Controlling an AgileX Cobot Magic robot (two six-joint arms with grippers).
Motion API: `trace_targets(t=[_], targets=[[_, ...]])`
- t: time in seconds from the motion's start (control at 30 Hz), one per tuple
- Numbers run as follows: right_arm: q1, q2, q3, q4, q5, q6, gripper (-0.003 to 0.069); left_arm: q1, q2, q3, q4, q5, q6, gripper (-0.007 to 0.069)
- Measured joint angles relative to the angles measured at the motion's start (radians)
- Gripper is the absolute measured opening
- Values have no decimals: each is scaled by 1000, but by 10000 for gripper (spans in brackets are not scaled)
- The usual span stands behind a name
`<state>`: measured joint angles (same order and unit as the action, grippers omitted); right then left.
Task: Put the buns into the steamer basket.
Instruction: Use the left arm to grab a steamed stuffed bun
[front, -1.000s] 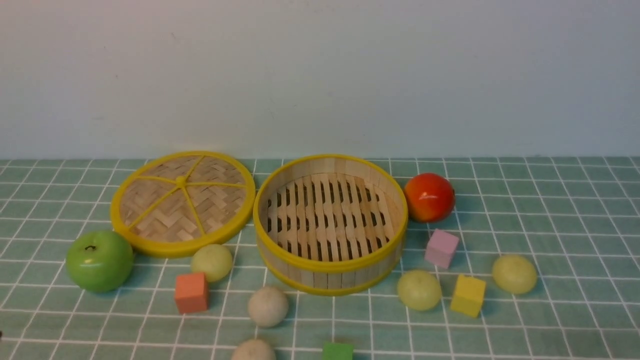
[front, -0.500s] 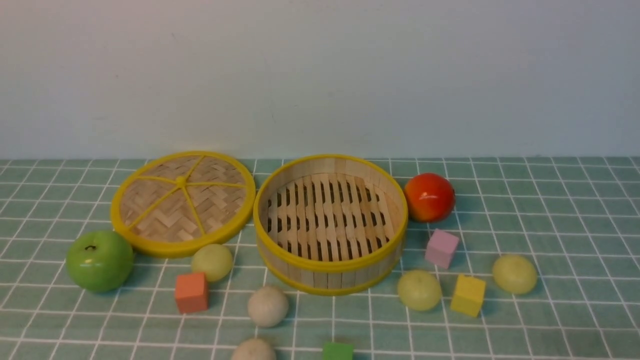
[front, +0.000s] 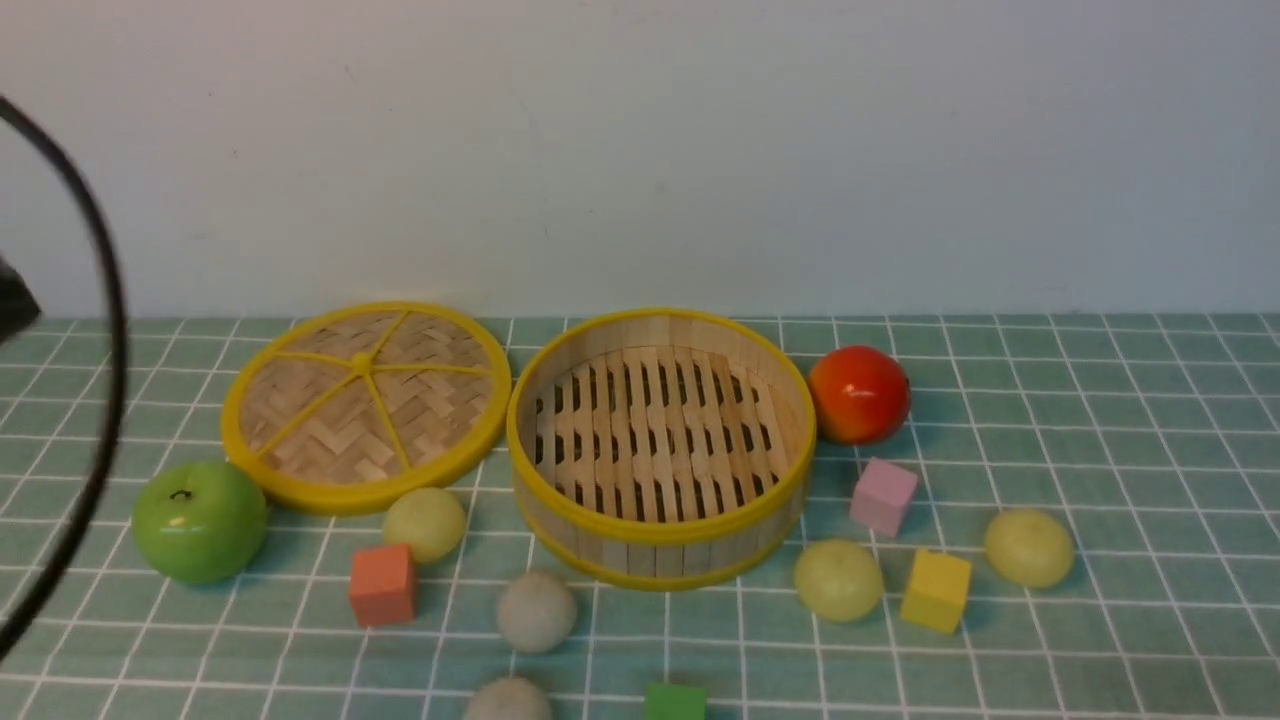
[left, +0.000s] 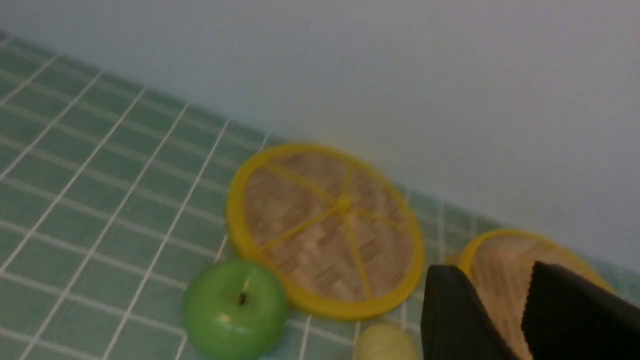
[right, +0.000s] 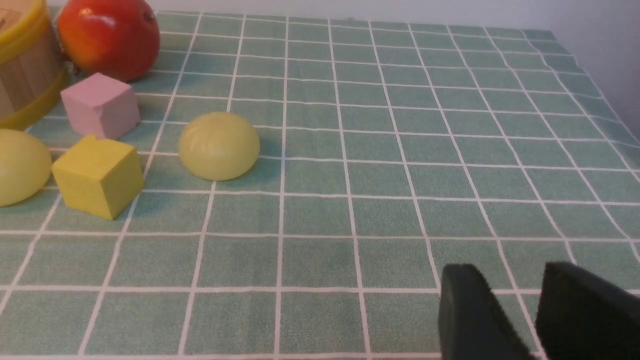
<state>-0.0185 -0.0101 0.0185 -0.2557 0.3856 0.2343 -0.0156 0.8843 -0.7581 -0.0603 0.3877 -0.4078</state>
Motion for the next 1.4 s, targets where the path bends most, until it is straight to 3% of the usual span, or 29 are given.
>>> trace_targets(t=[0.13, 0.3, 0.43, 0.67, 0.83, 1.4], targets=[[0, 0, 0, 0, 0, 0, 238, -18, 209, -1, -126, 9, 2, 238], [0, 0, 0, 0, 0, 0, 238, -103, 391, -58, -223, 88, 175, 238], [0, 0, 0, 0, 0, 0, 238, -170, 603, -236, -238, 252, 284, 238], [0, 0, 0, 0, 0, 0, 238, -178, 873, -516, -137, 437, 222, 238], [0, 0, 0, 0, 0, 0, 238, -178, 1014, -647, -130, 507, 211, 238], [0, 0, 0, 0, 0, 0, 238, -178, 1113, -712, -116, 513, 161, 238]])
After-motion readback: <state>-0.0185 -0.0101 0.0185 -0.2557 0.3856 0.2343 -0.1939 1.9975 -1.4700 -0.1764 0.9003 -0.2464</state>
